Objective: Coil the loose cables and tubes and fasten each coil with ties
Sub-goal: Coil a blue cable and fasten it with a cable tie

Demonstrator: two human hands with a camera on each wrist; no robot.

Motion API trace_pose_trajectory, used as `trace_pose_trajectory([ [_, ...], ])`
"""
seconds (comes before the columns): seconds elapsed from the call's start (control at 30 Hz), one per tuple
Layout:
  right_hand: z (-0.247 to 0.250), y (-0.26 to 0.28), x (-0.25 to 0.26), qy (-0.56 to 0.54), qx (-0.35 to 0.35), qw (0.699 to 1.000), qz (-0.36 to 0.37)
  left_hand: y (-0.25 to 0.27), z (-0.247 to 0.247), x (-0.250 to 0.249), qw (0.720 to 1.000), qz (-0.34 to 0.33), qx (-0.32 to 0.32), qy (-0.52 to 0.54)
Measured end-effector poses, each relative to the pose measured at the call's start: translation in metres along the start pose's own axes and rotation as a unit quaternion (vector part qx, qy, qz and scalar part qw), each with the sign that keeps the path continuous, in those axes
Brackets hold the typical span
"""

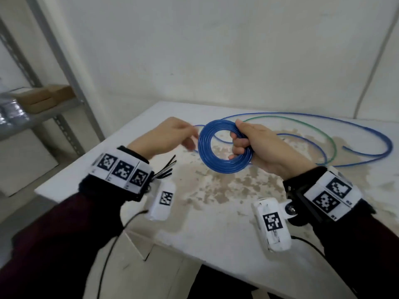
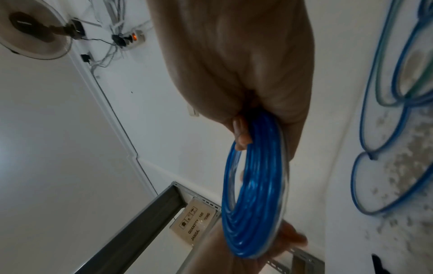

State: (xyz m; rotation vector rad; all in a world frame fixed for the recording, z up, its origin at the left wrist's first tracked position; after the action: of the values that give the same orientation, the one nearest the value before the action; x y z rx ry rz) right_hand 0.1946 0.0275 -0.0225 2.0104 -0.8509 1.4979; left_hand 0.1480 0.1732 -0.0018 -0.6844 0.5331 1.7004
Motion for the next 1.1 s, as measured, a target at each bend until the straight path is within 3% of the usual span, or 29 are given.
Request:
trace_pose_trajectory([
  [0.03, -0.007, -0.003, -0.006, -0.007, 0.009, 1.0, -0.01, 0.0, 0.009, 0.023, 0.993, 0.028, 0.007, -0.116],
  [0.13, -0.023, -0.012, -0.021, -0.013, 0.031, 0.999, -0.038, 0.006, 0.02, 0.087, 0.923, 0.122, 0.08, -0.357],
  [0.2, -0.032, -0.015, -0.03, -0.013, 0.04, 0.998, -0.051, 0.01, 0.021, 0.11, 0.892, 0.152, 0.105, -0.412],
  [0.37, -0.046, -0.018, -0.04, -0.022, 0.053, 0.996, -0.072, 0.009, 0.009, 0.129, 0.858, 0.162, 0.132, -0.47],
  [0.73, -0.065, -0.021, -0.053, -0.039, 0.065, 0.993, -0.093, -0.006, 0.004, 0.125, 0.854, 0.14, 0.077, -0.495],
  [0.87, -0.066, -0.019, -0.051, -0.042, 0.066, 0.993, -0.09, -0.01, 0.007, 0.124, 0.865, 0.131, 0.066, -0.48],
  [1.1, -0.068, -0.014, -0.05, -0.03, 0.074, 0.992, -0.095, -0.014, 0.003, 0.125, 0.848, 0.129, 0.046, -0.512],
])
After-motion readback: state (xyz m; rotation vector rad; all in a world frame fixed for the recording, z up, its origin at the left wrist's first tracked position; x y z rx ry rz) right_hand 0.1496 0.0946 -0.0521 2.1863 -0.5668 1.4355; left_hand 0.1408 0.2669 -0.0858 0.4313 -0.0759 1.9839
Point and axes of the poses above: each hand's wrist, its own y-axis away from the middle knuckle, its own z-axis out of the back of the hand, x = y × z, the point moved 10 cm from there along -y, towards the middle knuckle, and after that the axes turned 6 degrees about -y, right-handed, at the moved point
